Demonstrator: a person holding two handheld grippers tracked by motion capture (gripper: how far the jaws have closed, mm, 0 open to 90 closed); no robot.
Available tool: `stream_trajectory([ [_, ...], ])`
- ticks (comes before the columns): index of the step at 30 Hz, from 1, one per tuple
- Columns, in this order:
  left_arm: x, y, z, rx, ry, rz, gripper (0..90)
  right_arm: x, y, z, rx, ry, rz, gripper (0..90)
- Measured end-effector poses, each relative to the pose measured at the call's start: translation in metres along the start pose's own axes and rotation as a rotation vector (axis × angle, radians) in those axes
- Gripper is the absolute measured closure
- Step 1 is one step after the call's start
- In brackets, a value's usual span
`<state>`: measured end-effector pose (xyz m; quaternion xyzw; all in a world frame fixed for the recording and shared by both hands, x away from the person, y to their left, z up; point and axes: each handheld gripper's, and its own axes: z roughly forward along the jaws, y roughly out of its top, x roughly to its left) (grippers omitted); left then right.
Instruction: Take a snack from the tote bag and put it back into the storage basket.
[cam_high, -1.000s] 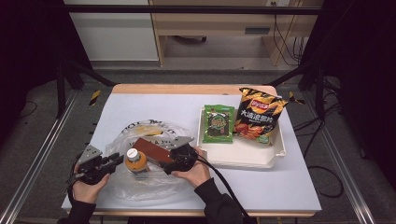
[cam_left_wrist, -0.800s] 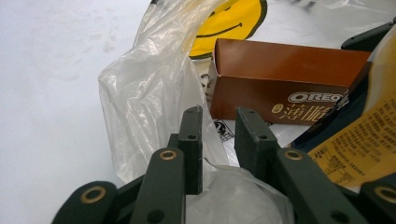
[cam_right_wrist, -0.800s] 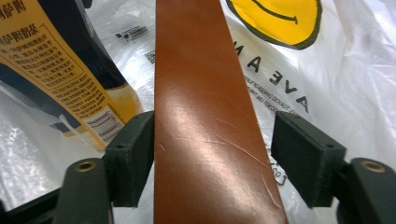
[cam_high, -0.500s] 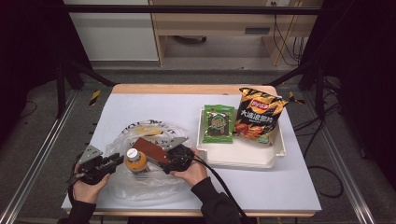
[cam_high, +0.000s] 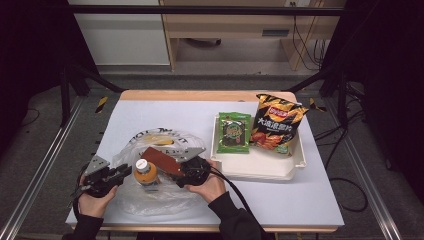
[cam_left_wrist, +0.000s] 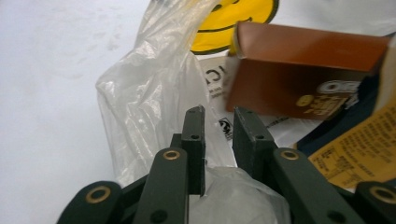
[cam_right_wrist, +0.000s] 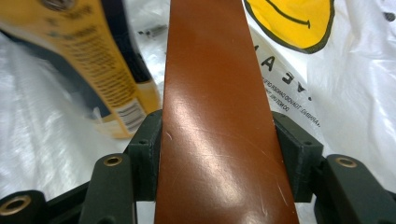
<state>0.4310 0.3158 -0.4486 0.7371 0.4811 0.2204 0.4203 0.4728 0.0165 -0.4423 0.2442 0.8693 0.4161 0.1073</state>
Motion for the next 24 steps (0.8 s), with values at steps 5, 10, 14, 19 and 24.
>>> stream_trajectory([
  [5,0.000,-0.002,0.004,0.013,0.002,-0.002,75.8,0.001,-0.001,-0.013,-0.040,0.014,-0.004,43.6],
  [10,-0.002,-0.002,0.006,0.019,-0.004,0.001,76.1,0.001,0.001,-0.022,-0.091,0.026,-0.006,43.6],
  [14,-0.001,-0.001,0.006,0.015,-0.001,0.004,76.1,0.000,0.006,-0.028,-0.123,0.037,-0.008,43.6],
  [19,-0.002,-0.002,0.006,0.019,-0.007,0.003,76.0,0.001,0.014,-0.032,-0.142,0.041,-0.020,43.6],
  [24,-0.001,-0.002,0.006,0.020,-0.005,-0.002,75.9,0.003,0.019,-0.040,-0.154,0.054,-0.034,43.6],
])
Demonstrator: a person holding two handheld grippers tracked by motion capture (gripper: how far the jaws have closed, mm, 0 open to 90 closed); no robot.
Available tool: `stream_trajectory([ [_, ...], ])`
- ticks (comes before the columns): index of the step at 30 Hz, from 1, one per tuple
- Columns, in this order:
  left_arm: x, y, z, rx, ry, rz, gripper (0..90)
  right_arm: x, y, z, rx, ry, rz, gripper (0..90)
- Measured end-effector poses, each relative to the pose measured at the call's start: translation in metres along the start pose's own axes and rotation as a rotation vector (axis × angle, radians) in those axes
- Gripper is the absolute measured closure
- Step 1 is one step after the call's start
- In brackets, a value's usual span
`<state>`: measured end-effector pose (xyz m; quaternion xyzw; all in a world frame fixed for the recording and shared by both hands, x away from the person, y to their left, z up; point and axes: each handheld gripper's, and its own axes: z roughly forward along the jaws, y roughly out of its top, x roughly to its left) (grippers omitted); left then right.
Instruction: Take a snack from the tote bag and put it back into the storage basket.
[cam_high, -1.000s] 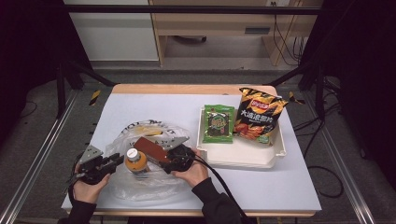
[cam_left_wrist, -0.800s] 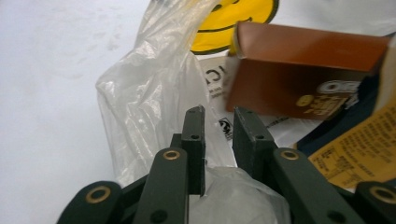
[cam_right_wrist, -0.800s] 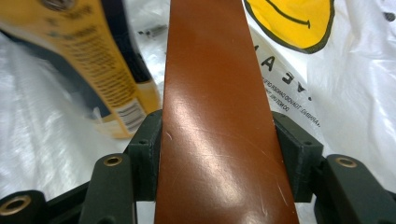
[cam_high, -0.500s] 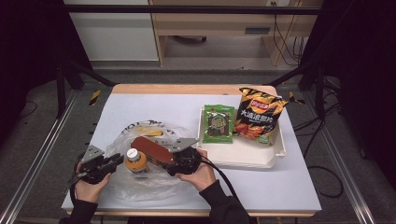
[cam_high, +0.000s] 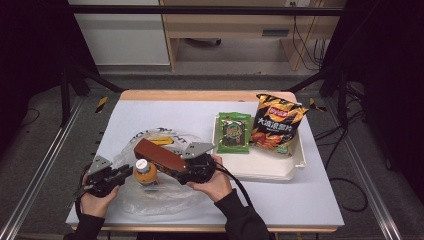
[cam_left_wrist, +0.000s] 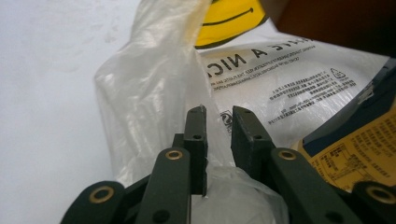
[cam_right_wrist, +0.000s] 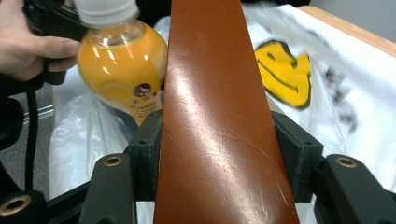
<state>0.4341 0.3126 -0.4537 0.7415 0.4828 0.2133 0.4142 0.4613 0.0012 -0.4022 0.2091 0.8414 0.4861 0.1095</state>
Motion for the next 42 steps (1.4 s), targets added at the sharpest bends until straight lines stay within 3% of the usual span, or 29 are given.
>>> stream_trajectory([
  [7,-0.002,0.002,-0.004,-0.016,-0.004,0.008,73.3,-0.005,0.002,-0.011,-0.020,-0.019,0.011,43.5],
  [15,-0.005,0.014,-0.026,-0.107,-0.008,0.012,61.3,-0.007,0.013,-0.022,-0.052,-0.020,0.011,43.6],
  [24,-0.004,0.023,-0.042,-0.168,-0.003,-0.002,49.1,-0.015,0.024,-0.045,-0.069,-0.042,0.009,43.5],
  [34,-0.001,0.027,-0.050,-0.197,0.017,-0.018,43.3,-0.035,0.019,-0.081,-0.074,-0.099,0.015,43.6],
  [42,0.000,0.028,-0.051,-0.201,0.027,-0.023,40.8,-0.050,0.004,-0.108,-0.074,-0.129,0.033,43.6],
])
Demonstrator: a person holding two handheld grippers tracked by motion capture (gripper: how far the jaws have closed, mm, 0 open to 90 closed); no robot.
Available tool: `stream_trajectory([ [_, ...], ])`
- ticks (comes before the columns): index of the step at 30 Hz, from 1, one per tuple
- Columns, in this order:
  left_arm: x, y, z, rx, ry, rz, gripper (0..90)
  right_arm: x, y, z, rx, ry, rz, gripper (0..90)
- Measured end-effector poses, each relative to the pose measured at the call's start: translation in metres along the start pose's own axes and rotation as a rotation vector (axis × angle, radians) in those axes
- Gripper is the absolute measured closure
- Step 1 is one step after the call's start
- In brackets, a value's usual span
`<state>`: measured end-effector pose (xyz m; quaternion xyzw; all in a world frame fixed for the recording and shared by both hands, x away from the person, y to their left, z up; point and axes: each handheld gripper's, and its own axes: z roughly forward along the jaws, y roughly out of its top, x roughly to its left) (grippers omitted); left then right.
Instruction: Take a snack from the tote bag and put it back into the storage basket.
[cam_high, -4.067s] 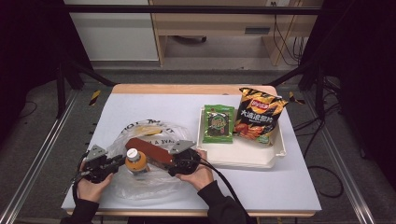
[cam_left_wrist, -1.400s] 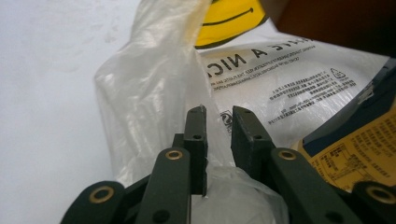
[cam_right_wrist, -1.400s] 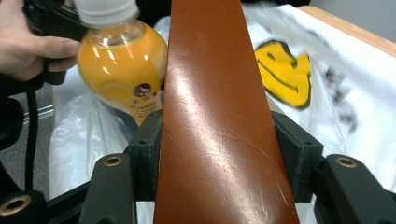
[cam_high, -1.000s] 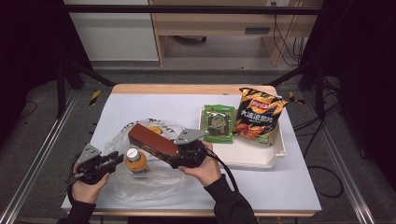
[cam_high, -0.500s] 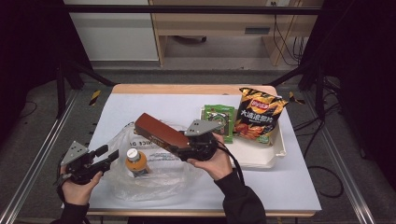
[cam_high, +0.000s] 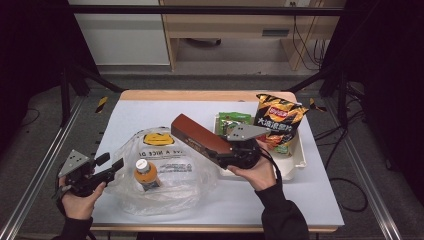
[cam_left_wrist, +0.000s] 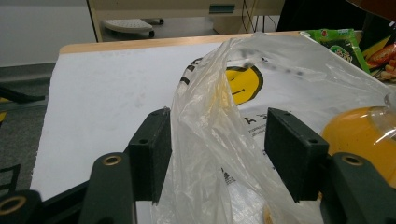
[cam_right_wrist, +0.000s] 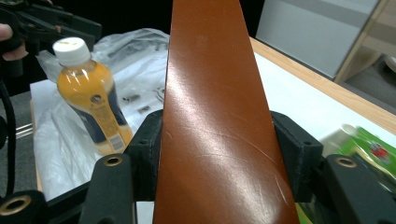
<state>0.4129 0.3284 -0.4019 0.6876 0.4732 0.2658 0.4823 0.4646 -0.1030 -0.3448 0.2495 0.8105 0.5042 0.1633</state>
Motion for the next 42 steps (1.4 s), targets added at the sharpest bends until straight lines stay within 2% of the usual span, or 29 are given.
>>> stream_trajectory([
  [17,-0.001,0.001,0.003,0.006,0.008,0.001,39.1,-0.038,-0.043,-0.057,0.000,-0.082,0.054,43.6],
  [23,-0.002,0.001,0.005,0.012,0.010,0.003,39.1,-0.049,-0.056,-0.072,0.001,-0.107,0.079,43.6],
  [28,0.000,0.000,0.005,0.014,0.012,0.001,39.1,-0.056,-0.069,-0.081,0.024,-0.126,0.085,43.6],
  [35,0.001,0.000,0.007,0.020,0.015,-0.003,39.1,-0.064,-0.084,-0.086,0.059,-0.136,0.093,43.6],
  [40,0.001,-0.001,0.008,0.021,0.017,-0.003,39.1,-0.068,-0.096,-0.078,0.100,-0.133,0.103,43.6],
  [42,0.001,-0.001,0.007,0.020,0.017,-0.002,39.1,-0.068,-0.098,-0.074,0.133,-0.131,0.090,43.6],
])
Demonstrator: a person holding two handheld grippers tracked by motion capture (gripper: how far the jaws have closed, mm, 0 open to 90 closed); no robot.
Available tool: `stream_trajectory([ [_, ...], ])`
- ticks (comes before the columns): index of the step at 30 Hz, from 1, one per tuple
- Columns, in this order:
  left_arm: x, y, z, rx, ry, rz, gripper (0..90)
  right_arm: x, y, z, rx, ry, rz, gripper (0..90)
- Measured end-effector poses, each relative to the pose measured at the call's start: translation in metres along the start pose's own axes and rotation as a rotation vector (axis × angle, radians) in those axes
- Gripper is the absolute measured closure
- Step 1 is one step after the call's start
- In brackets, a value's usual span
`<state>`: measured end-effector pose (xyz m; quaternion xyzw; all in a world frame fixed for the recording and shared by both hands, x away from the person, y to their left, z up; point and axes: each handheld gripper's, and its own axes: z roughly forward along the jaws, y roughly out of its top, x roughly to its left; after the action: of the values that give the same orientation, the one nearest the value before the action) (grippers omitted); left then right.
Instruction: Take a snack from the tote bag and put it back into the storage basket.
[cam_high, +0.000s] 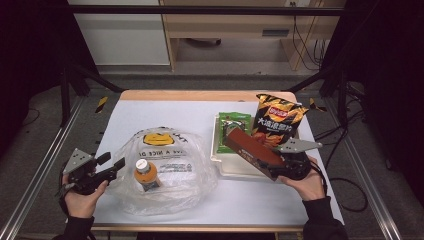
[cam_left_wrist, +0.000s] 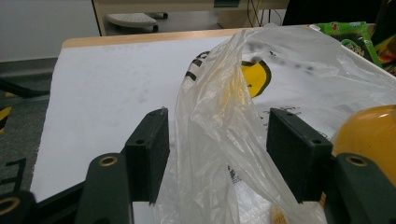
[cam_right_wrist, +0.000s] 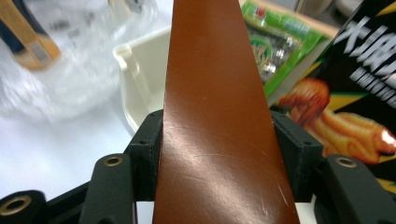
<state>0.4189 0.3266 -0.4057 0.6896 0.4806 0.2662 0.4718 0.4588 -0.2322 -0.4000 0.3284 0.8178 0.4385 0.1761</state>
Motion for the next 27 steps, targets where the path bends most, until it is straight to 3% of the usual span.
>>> stream_trajectory([
  [14,0.001,0.000,0.000,0.000,0.002,0.000,39.1,0.005,-0.011,0.028,0.119,0.039,-0.017,43.4],
  [21,0.000,-0.001,0.000,0.000,0.002,0.002,39.1,0.007,-0.012,0.035,0.134,0.072,-0.005,43.3],
  [23,0.000,-0.001,0.000,0.002,0.001,0.003,39.1,0.008,-0.012,0.037,0.163,0.078,0.002,43.3],
  [27,-0.001,-0.001,0.000,0.003,0.001,0.005,39.1,0.007,-0.013,0.039,0.148,0.071,0.007,42.9],
])
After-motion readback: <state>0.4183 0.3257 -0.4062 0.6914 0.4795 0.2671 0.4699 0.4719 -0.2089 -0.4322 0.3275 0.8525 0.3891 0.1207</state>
